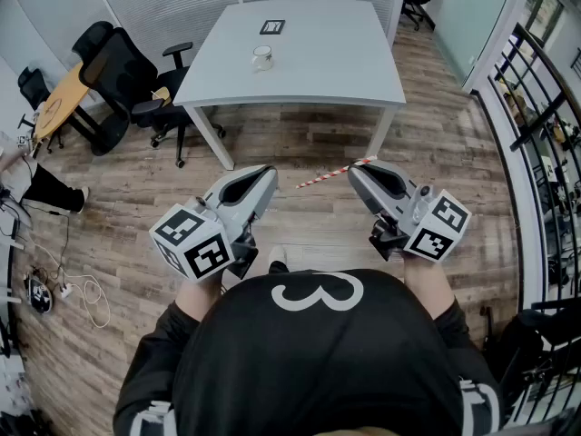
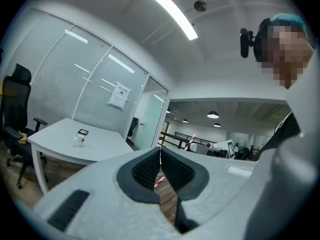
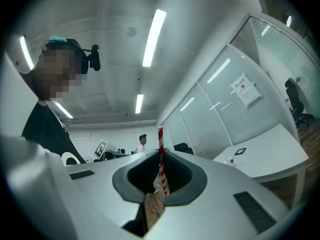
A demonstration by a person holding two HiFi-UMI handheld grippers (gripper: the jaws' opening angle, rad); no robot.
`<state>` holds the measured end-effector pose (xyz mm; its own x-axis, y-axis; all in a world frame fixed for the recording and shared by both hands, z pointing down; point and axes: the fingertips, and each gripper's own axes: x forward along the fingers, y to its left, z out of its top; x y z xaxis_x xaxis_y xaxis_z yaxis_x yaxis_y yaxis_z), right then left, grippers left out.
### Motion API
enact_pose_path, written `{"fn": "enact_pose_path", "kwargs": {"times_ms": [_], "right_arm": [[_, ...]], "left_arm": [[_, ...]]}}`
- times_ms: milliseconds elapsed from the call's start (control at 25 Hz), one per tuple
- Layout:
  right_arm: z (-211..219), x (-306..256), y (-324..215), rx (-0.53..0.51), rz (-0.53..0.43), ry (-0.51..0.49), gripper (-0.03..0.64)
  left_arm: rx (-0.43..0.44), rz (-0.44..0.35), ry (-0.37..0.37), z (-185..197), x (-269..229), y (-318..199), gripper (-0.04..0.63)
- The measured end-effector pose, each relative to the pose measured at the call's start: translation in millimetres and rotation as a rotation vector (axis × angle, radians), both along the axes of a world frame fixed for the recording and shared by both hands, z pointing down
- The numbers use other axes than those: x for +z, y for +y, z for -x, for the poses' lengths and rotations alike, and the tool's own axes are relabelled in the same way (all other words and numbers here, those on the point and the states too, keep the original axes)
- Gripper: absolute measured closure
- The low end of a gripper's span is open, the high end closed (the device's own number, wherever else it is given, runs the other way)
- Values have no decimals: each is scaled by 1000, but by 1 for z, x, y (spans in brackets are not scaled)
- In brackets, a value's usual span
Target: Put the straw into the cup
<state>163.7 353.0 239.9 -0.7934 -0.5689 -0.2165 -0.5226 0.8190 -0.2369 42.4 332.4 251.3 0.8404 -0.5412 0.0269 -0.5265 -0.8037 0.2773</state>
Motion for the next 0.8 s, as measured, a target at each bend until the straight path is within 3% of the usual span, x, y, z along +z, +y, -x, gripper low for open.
{"fn": "enact_pose_path", "kwargs": {"times_ms": [800], "right_arm": [[-3,14,-12,4,46,-52,586]], "left_arm": [[-8,21,2,1,16,-5,575]]}}
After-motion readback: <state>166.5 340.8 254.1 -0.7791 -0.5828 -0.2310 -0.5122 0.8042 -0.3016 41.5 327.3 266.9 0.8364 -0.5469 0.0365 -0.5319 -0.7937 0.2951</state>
